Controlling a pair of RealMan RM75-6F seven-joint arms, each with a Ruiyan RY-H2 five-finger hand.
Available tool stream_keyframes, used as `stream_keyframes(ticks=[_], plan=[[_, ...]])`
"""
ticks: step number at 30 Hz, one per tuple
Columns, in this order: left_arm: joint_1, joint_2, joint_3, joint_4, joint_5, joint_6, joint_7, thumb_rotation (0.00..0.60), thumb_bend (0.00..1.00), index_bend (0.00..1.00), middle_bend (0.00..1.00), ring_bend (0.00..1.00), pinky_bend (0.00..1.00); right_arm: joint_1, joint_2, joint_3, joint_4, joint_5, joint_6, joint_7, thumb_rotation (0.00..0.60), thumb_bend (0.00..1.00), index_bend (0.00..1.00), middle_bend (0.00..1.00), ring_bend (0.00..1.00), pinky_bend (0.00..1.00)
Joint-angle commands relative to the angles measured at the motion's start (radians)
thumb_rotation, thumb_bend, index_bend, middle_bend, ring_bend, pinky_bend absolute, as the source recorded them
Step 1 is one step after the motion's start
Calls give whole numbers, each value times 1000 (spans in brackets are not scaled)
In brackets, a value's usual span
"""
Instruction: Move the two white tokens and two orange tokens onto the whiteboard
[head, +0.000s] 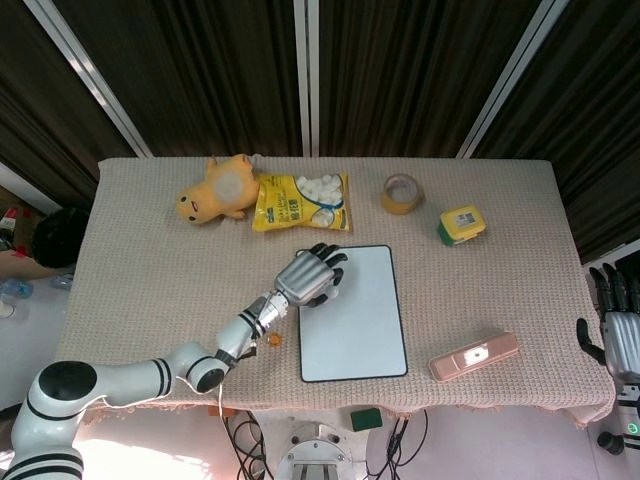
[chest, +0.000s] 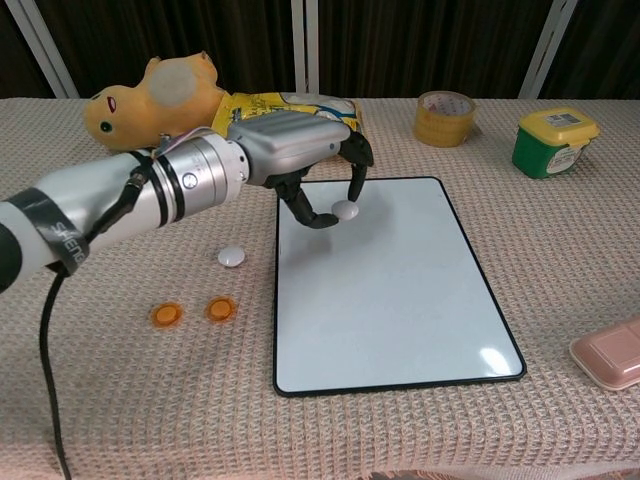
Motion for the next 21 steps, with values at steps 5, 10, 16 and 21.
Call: stream_keyframes(ticks=[5, 10, 16, 21], plan=[[-59, -64, -21, 77, -35, -21, -15, 600, 286, 465, 186, 91, 161, 1, -2, 4, 5, 10, -7, 5, 600, 477, 0, 0, 0, 0], [-51, -51, -4, 79, -48, 2, 9, 600, 284, 227, 171, 82, 149, 1, -3, 5, 10, 12, -8, 9, 600, 477, 0, 0, 0, 0], [-22, 1, 32, 7, -78, 14, 58, 600, 281, 229, 161, 82, 147, 6, -12, 5, 11, 12, -16, 3, 600, 477, 0, 0, 0, 0], [38, 84, 65, -102, -98, 66, 86, 600, 281, 263, 160, 82, 147, 5, -13, 2, 7, 3, -11, -2, 600, 477, 0, 0, 0, 0]])
